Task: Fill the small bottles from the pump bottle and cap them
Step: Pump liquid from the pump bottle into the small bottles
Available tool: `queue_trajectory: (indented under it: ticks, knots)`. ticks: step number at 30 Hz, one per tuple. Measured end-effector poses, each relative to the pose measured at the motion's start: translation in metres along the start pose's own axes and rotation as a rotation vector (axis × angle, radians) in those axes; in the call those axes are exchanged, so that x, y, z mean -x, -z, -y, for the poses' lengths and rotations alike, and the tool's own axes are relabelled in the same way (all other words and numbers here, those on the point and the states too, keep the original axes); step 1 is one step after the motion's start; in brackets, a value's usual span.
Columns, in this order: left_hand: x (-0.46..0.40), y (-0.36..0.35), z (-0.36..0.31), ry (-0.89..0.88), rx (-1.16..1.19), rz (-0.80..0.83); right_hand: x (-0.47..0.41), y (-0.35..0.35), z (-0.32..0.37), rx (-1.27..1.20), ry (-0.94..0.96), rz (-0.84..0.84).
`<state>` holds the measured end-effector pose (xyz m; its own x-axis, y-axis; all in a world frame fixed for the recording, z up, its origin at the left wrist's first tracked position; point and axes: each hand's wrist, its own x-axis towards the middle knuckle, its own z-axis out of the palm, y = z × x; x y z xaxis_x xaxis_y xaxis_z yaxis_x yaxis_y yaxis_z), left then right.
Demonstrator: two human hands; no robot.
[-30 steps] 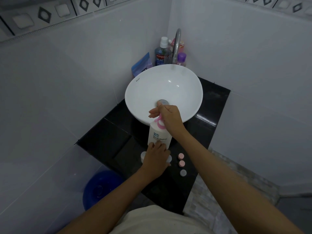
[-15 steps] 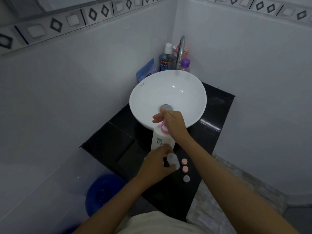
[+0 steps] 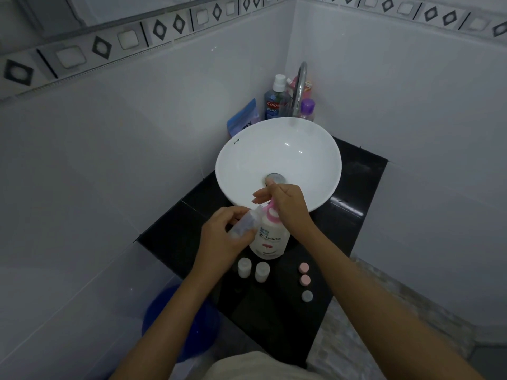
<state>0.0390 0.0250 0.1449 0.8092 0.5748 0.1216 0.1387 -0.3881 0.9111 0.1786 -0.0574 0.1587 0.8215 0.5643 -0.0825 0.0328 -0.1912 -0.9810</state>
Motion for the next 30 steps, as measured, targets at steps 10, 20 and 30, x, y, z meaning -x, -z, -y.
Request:
queue_trajectory:
  ticks: [10,20,30]
  knots:
    - [-0.001,-0.001,-0.002,-0.083,0.042,0.011,0.0,0.0,-0.002,0.01,-0.001,-0.003]
    - [-0.004,0.0,-0.002,-0.017,0.091,0.058,-0.003,0.005,-0.008,0.052,-0.034,0.078]
    - [-0.006,-0.001,-0.003,-0.009,0.107,0.057,0.001,0.002,-0.005,0.036,-0.062,0.022]
